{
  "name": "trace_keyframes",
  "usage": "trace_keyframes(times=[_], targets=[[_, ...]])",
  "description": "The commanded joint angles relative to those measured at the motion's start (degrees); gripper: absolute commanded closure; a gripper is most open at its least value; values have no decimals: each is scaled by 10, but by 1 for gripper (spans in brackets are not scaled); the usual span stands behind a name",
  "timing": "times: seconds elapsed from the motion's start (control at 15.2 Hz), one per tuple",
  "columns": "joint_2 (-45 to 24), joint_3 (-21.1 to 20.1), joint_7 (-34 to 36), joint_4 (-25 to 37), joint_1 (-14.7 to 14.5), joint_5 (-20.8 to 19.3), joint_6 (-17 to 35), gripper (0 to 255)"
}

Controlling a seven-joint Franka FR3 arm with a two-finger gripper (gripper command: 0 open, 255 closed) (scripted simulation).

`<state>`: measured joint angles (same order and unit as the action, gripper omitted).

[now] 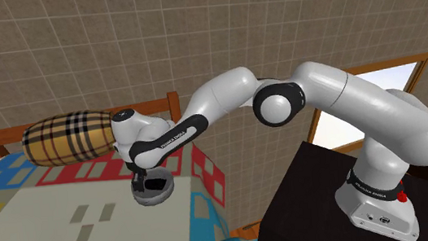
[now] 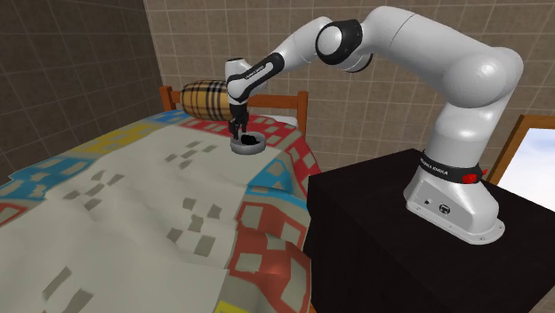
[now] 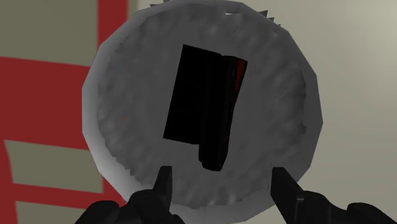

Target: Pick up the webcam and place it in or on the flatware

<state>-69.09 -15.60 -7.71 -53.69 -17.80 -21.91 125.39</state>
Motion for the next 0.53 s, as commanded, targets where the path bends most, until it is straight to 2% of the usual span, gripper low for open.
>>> trace_keyframes(times=[0.0,0.2,0.46], targets=[[0,0,0,0,0,0,0,0],[0,0,0,0,0,0,0,0],[70,-9,5,-56,9,4,-16,0]])
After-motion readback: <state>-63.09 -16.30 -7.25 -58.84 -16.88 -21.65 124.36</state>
